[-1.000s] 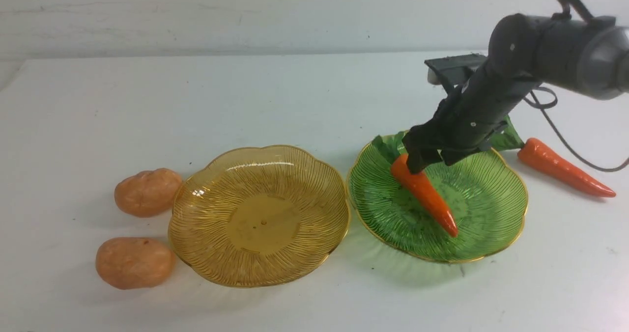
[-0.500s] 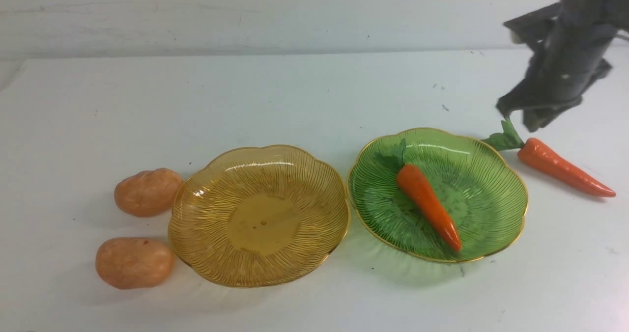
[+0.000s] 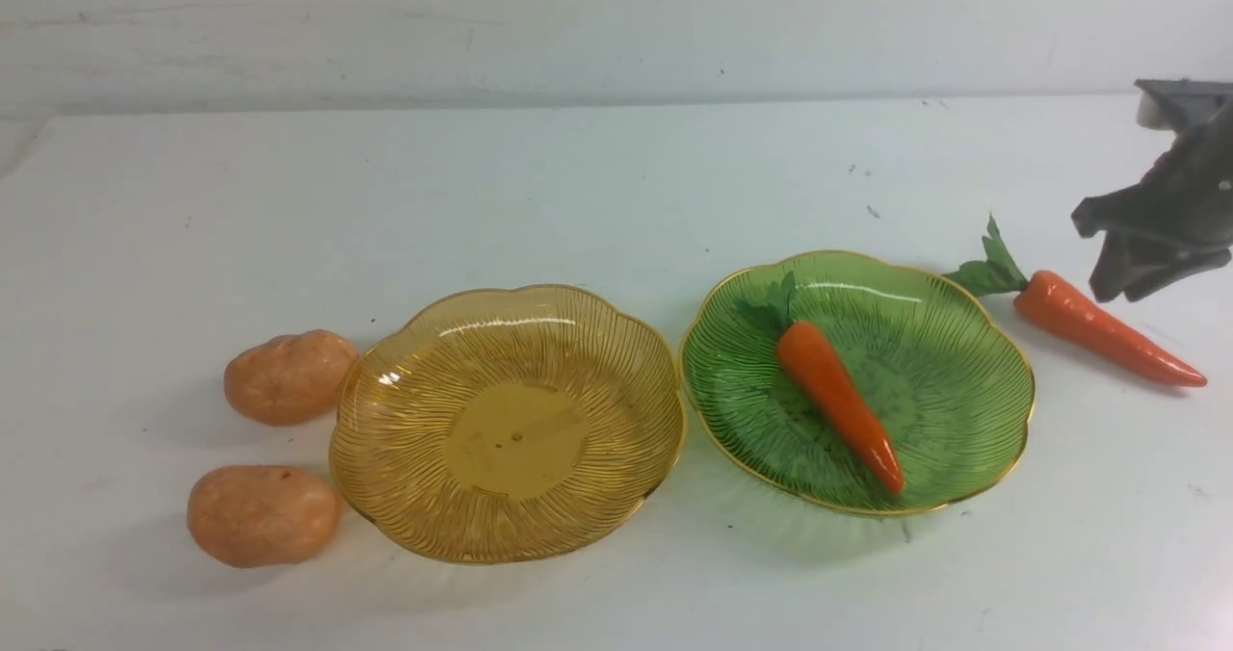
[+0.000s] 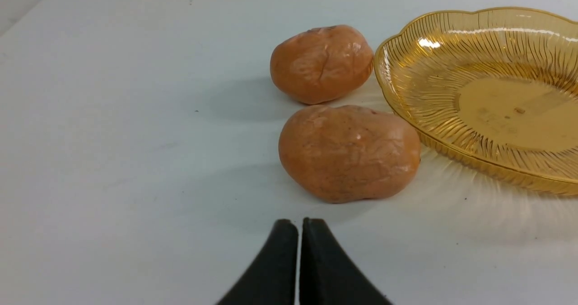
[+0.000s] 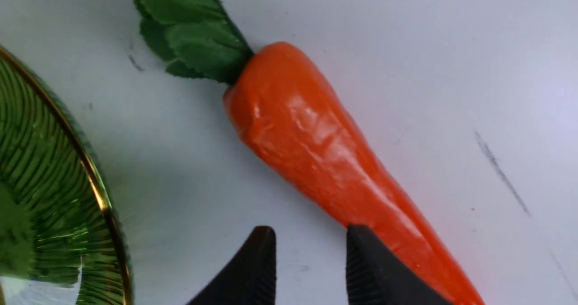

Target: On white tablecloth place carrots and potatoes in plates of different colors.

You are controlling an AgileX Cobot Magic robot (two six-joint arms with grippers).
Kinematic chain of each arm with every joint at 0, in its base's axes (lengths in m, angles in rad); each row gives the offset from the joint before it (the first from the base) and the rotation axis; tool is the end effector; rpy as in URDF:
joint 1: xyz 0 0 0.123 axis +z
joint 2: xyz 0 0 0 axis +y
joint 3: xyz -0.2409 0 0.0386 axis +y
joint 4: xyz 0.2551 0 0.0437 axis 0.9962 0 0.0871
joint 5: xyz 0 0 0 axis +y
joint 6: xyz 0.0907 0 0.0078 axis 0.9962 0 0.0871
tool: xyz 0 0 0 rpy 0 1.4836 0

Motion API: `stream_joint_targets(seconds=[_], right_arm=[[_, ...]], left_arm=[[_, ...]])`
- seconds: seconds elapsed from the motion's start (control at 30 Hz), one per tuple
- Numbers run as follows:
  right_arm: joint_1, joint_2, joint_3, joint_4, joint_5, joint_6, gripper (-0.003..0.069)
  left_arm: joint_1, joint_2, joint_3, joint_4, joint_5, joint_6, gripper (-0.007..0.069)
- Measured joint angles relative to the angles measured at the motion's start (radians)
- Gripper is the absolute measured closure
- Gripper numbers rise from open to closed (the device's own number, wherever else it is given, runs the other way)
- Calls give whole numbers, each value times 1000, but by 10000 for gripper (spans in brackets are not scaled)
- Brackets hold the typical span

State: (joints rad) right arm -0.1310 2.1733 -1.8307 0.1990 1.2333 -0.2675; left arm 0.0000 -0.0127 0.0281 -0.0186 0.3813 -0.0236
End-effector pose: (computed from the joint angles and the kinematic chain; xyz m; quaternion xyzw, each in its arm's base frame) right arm 0.4296 -0.0395 0.1660 -0.0389 0.9939 0.0850 0.0588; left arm 0.1010 -0.0006 0.1705 -0.0145 0.8075 -0.0148 0.5895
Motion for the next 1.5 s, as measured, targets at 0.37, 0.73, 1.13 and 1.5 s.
stream_joint_targets(seconds=[0.37, 0.73, 1.13, 1.5], right_arm=[[32, 73, 0, -49, -48, -219, 106], [36, 133, -9, -84, -75, -238, 277], [40, 90, -228, -65, -5, 2, 401], [157, -209, 16, 81, 9, 110, 401]], left_arm=[[0, 0, 0, 0, 0, 0, 628], [0, 0, 0, 0, 0, 0, 628], [0, 0, 0, 0, 0, 0, 628], [0, 0, 0, 0, 0, 0, 628]])
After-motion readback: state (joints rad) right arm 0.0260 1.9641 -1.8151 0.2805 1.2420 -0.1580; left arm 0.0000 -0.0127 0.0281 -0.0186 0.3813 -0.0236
